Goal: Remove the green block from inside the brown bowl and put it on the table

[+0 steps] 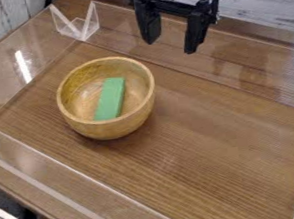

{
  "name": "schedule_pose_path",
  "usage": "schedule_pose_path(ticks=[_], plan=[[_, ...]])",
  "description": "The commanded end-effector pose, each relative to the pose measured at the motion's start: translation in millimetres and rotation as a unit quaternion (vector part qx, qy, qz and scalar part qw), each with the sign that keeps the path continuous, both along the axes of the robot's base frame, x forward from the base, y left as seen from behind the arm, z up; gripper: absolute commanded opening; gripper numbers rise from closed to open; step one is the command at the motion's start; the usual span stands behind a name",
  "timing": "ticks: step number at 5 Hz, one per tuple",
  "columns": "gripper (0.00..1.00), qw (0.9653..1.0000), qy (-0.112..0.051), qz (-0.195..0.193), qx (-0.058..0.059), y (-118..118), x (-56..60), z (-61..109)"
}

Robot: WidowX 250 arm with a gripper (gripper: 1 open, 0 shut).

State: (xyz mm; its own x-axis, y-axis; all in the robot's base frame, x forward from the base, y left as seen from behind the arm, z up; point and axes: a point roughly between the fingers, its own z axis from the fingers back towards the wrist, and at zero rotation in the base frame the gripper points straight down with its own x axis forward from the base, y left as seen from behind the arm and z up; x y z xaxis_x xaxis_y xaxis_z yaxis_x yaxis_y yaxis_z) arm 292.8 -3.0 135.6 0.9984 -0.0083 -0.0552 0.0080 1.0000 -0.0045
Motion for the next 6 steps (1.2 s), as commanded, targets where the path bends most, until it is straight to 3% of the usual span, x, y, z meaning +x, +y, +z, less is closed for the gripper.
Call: schedule_pose_path(ticks=[1,4,6], plan=[[1.0,1.0,0.005,0.001,0.0,4,-3.8,-3.9],[1.0,0.9998,-0.006,0.017,0.004,51,-27.5,-7.6],[1.0,0.9996,-0.011,0.025,0.005,68,-32.3,-18.2]])
